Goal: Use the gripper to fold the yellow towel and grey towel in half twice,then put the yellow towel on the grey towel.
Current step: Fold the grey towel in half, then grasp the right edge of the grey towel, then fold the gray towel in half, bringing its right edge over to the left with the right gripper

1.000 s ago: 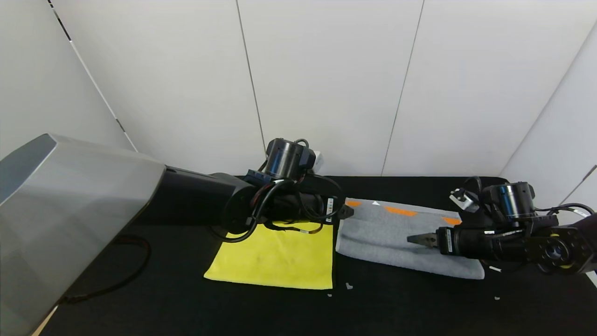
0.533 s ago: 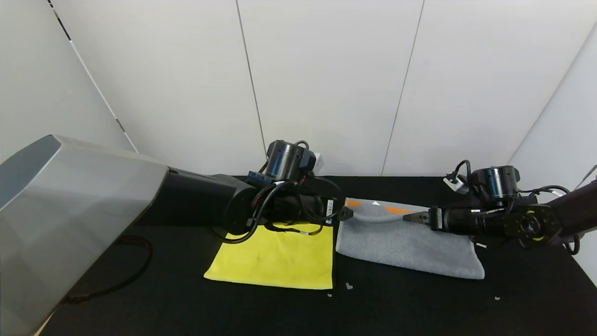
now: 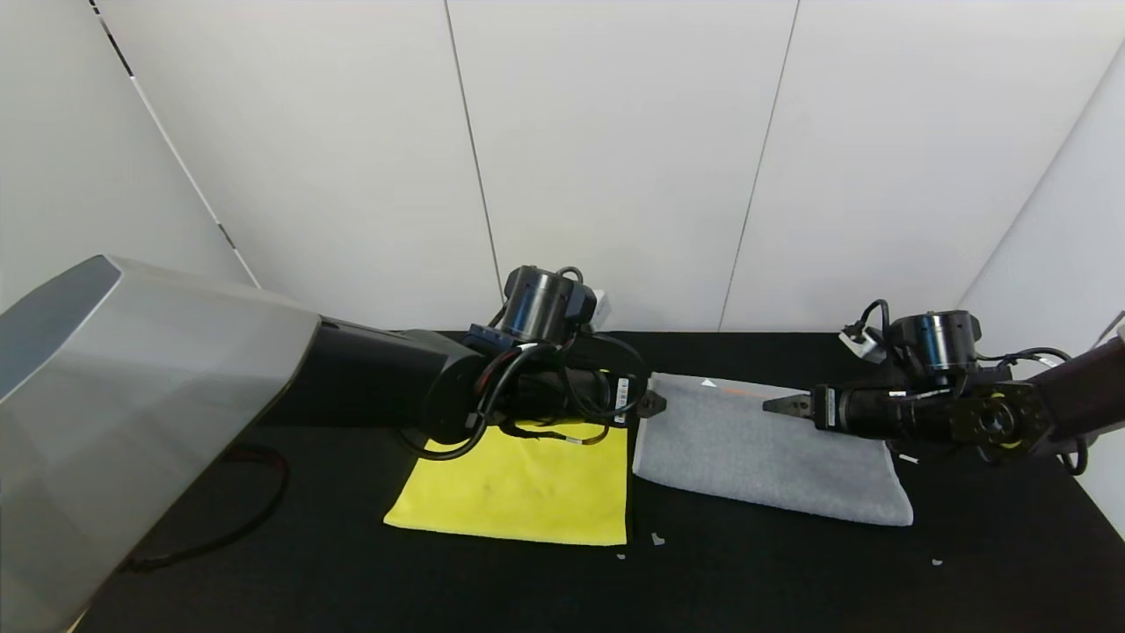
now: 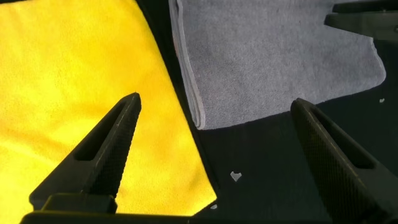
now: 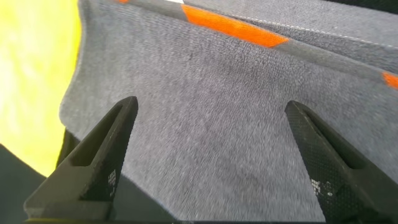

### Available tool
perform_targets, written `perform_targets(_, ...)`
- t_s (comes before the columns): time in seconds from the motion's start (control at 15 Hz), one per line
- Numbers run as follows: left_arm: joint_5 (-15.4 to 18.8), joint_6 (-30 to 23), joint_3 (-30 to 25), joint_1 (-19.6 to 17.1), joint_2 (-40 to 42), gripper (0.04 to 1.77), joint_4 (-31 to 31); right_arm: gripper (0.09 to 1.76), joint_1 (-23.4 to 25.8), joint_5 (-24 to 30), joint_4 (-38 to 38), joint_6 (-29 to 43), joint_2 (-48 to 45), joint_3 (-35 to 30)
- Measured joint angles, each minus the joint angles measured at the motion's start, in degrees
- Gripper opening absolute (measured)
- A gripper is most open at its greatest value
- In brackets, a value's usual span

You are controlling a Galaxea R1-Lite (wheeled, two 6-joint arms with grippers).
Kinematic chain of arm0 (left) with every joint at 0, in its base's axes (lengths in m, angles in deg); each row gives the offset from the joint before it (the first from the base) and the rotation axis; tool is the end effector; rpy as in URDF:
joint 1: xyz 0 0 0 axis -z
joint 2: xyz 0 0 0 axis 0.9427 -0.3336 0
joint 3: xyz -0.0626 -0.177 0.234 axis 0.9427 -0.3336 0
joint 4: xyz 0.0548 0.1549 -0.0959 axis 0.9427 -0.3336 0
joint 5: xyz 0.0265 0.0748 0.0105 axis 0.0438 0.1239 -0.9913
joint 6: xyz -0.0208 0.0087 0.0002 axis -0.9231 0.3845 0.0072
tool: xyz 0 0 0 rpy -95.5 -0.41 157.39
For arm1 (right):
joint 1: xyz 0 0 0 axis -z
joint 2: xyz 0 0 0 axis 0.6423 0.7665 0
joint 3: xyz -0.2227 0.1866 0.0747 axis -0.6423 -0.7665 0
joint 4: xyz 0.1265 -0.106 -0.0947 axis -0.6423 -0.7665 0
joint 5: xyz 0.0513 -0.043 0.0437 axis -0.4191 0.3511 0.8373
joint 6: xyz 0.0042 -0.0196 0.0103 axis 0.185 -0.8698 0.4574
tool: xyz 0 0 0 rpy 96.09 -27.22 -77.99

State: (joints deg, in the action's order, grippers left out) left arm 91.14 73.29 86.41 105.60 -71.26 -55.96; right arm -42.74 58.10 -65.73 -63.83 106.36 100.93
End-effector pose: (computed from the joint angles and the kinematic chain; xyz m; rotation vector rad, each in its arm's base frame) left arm 0.3514 -0.2490 0.1471 -0.0822 0.6506 -0.5888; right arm 0.3870 0.0283 0.0860 0.3359 0.7073 0.3916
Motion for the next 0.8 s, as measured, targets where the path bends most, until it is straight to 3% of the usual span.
perform_targets(0.2,-0.09,0.0,0.0,-0.05,0.6,1.72,0.0,1.71,0.8,0.02,-2.36,0.0,-4.66,-1.99)
perform_targets(0.4,-0.05,-0.05,0.0,-0.02,1.12,1.72,-0.02,1.71,5.19,0.04,-4.68,-0.61,-8.68,-3.86)
perform_targets(0.8,0.0,-0.57,0.0,-0.06,1.27,1.72,-0.02,1.71,10.68,0.09,-4.39,-3.56,-9.87,-10.08)
